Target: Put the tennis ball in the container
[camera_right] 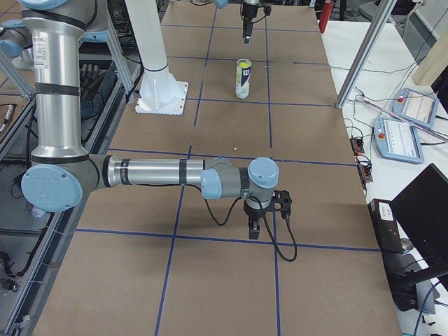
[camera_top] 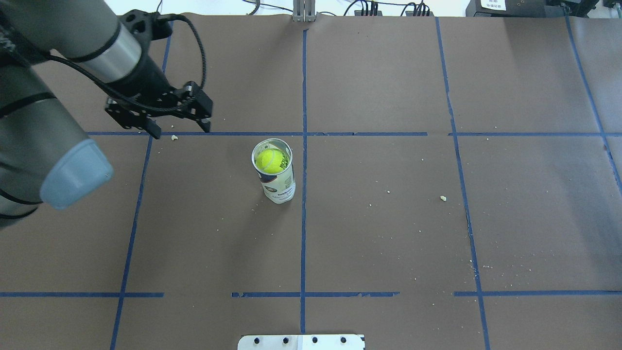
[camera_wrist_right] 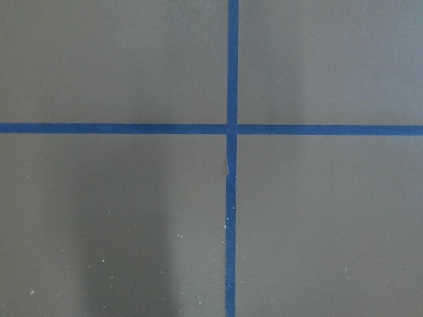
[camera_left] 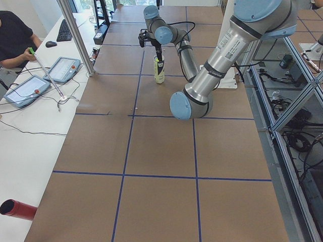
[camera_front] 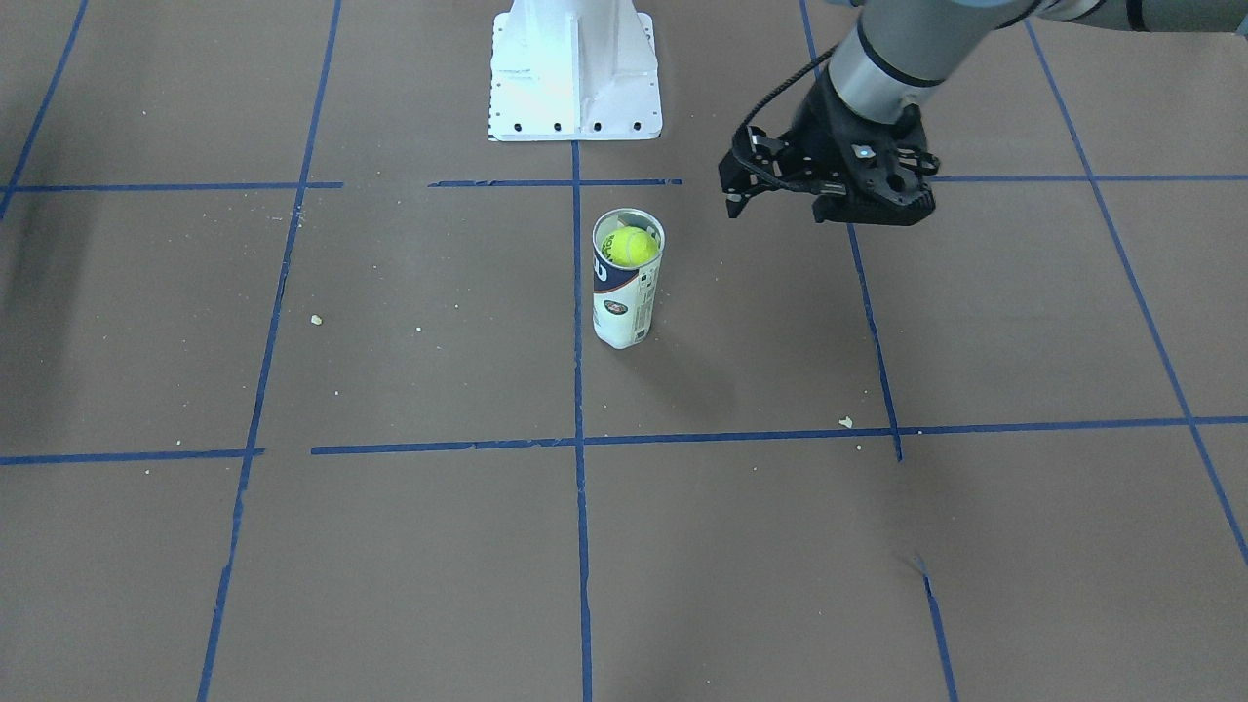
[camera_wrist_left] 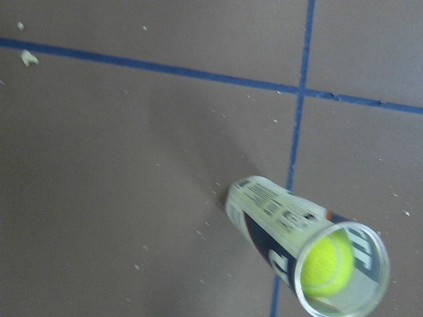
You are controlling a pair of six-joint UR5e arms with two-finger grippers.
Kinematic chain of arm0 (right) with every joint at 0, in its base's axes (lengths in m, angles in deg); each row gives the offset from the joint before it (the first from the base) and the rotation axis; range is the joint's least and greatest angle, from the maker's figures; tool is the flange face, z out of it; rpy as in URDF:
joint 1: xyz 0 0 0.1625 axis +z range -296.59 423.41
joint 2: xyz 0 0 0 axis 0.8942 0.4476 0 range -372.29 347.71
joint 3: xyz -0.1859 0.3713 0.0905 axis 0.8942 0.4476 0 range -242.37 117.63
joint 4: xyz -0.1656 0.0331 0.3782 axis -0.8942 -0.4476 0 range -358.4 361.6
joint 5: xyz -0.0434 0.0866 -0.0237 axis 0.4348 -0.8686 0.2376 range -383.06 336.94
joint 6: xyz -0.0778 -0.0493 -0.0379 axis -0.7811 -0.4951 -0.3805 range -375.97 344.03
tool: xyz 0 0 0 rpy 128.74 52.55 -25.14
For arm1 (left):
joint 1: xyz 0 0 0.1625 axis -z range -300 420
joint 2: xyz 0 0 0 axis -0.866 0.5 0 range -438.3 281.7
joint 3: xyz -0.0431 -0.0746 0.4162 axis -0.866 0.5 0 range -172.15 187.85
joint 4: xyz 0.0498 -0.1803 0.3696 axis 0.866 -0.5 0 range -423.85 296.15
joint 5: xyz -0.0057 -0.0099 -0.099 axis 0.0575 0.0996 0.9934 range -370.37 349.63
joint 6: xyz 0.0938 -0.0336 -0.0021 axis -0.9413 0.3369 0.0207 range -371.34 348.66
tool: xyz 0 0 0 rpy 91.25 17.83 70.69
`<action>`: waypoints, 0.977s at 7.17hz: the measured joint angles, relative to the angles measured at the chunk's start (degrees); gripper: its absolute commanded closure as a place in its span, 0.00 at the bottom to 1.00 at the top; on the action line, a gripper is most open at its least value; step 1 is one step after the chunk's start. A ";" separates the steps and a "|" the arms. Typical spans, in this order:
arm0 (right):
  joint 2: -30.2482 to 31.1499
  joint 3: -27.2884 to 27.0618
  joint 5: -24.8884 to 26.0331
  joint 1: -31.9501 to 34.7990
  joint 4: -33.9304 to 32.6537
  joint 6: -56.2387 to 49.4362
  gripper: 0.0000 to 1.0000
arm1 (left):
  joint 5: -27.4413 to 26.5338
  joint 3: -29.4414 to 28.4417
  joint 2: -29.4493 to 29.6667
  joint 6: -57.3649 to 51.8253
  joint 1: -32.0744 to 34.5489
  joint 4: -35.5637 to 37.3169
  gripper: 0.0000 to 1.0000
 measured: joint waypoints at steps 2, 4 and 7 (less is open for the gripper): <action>0.00 0.00 0.00 0.00 0.00 0.00 0.00 | 0.04 -1.92 -6.99 -15.34 7.24 -0.08 0.00; 0.00 0.00 0.00 0.00 0.01 0.00 0.00 | 0.10 -6.54 -14.09 -31.29 15.49 -0.31 0.00; 0.00 0.00 0.00 0.00 0.00 0.00 0.00 | 0.19 -18.65 -23.20 -47.34 27.67 -10.10 0.00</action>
